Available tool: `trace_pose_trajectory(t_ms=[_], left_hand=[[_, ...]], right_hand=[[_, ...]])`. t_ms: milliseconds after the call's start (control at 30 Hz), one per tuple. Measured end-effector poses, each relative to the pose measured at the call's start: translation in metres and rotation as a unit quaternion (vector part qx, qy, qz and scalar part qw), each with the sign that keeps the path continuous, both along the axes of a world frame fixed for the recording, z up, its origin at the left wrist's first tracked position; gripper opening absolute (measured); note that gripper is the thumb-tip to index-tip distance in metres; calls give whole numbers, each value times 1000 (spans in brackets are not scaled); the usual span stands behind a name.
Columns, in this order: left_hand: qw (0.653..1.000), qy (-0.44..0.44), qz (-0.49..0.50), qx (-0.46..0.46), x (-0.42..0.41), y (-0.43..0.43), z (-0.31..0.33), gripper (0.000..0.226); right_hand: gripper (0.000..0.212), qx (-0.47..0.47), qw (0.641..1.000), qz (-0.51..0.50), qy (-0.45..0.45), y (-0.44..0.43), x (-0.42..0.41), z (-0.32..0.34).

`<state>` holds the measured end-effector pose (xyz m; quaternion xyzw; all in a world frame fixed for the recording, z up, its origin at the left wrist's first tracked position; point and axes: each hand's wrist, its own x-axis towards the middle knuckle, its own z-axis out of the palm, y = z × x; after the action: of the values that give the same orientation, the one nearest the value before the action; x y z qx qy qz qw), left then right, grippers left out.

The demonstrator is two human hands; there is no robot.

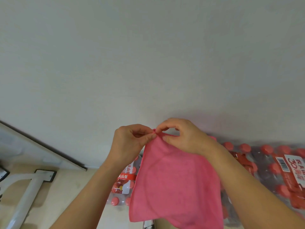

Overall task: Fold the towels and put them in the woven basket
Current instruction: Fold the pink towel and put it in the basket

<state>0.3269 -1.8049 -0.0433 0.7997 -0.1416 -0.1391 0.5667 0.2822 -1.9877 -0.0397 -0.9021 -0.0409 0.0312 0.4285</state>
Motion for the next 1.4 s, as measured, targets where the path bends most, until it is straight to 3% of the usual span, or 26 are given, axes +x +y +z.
trace_pose_trajectory(t_ms=[200,300,467,567,800,967,1133,1300,1400], left_hand=[[999,-11,-42,-6,-8,10,28,14],[997,-34,-70,8,-14,16,40,24],[993,-60,-86,49,-18,29,50,26],[991,-76,-85,67,-20,36,49,20],[982,-81,-78,153,-20,51,35,19],[986,-73,-45,144,-18,55,29,15],[992,-55,-4,118,-14,58,22,11],[991,-72,24,110,-13,62,14,14],[990,-88,36,102,-15,64,14,18]], right_hand=[[43,-50,991,97,79,-6,1,23],[42,-81,979,132,129,-2,3,31],[39,-84,975,135,154,-8,5,23],[38,-168,963,111,181,-19,-1,10],[25,-288,945,37,150,-55,-17,-28],[13,-278,953,0,119,-77,-25,-42],[17,-235,966,-69,87,-87,-34,-49],[2,-244,965,-55,78,-95,-42,-50],[17,-266,961,-54,44,-96,-49,-52]])
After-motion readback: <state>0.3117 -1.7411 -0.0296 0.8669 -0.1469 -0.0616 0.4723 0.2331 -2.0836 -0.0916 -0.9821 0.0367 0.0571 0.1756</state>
